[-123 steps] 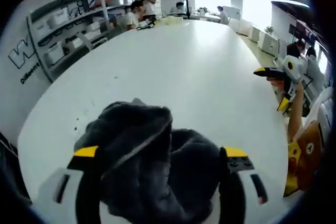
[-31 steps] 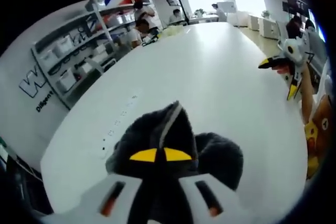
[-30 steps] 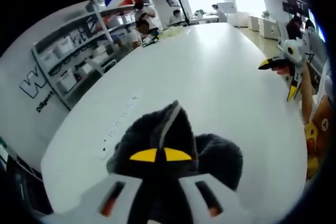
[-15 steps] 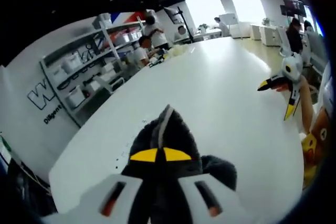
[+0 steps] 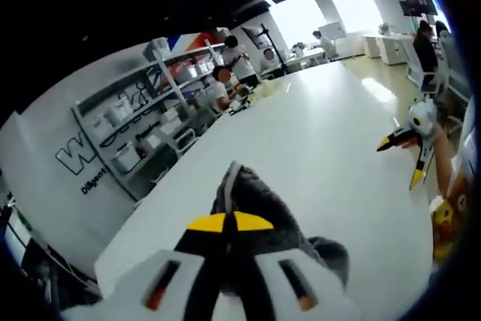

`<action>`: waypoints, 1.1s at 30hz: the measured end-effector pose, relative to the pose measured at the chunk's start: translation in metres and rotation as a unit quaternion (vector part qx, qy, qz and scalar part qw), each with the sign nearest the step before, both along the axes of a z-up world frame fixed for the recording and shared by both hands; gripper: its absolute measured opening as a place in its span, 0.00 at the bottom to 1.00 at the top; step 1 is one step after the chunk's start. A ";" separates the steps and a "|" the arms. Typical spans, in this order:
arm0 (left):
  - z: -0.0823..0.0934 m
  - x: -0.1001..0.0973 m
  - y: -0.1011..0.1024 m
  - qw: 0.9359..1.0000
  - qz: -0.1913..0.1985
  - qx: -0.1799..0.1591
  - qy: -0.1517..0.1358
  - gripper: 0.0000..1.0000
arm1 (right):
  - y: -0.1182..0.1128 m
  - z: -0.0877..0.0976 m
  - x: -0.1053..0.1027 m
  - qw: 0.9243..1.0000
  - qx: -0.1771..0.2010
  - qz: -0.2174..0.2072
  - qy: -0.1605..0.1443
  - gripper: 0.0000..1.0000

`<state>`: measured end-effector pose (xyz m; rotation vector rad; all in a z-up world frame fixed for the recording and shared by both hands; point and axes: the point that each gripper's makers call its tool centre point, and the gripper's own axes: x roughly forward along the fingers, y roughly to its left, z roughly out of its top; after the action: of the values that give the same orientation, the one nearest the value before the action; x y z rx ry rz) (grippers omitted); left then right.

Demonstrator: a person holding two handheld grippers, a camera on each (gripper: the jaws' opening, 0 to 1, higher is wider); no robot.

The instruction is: Fold the towel on the table until its edges align and the towel forms a compact rectangular stack.

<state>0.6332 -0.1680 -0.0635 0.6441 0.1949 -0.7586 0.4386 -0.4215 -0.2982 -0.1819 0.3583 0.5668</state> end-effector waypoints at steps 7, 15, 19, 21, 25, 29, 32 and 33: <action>0.045 0.008 0.011 0.999 0.028 -0.003 -0.041 0.03 | 0.002 0.001 0.001 1.000 0.001 0.006 -0.002 0.99; 0.078 0.011 0.013 0.996 0.047 -0.018 -0.078 0.03 | 0.000 -0.001 0.001 1.000 0.004 0.005 -0.001 0.99; 0.094 0.011 0.005 0.993 0.049 -0.021 -0.101 0.03 | -0.002 -0.002 0.001 1.000 0.004 0.004 0.000 0.99; 0.104 0.011 0.001 0.992 0.051 -0.019 -0.115 0.03 | -0.002 -0.002 0.001 1.000 0.005 0.003 -0.001 0.99; 0.115 0.008 -0.002 0.989 0.054 -0.015 -0.133 0.03 | -0.004 -0.002 0.001 1.000 0.005 0.001 -0.002 0.99; 0.122 0.006 -0.002 0.988 0.058 -0.016 -0.143 0.03 | -0.007 -0.003 0.001 1.000 0.006 -0.002 -0.001 0.99; 0.126 0.006 0.001 0.987 0.064 -0.015 -0.149 0.03 | -0.006 -0.004 0.002 1.000 0.007 -0.002 -0.001 0.99; 0.128 0.007 0.002 0.986 0.067 -0.013 -0.152 0.03 | -0.006 -0.004 0.002 1.000 0.007 -0.002 -0.001 0.99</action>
<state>0.6398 -0.1661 0.0641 0.7056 -0.0522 -0.5245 0.4402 -0.4277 -0.3020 -0.1674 0.3523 0.5659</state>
